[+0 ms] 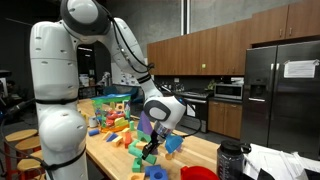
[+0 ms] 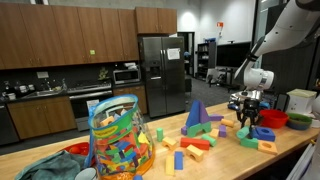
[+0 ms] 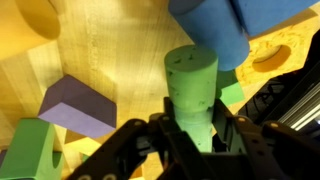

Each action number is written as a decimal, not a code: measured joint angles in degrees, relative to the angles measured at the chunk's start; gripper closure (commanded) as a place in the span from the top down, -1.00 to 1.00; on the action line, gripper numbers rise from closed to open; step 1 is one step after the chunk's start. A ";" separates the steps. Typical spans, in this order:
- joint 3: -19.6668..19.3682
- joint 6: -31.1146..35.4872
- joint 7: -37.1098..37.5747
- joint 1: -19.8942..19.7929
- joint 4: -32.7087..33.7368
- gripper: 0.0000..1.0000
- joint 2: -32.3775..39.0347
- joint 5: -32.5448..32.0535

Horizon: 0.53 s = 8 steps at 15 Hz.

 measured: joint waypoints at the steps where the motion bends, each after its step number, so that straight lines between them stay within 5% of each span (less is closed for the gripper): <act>1: -0.17 0.92 0.19 -0.01 -0.62 -0.68 -0.19 0.90; 8: -1.26 5.79 2.17 -0.01 -5.60 -0.68 -2.76 4.93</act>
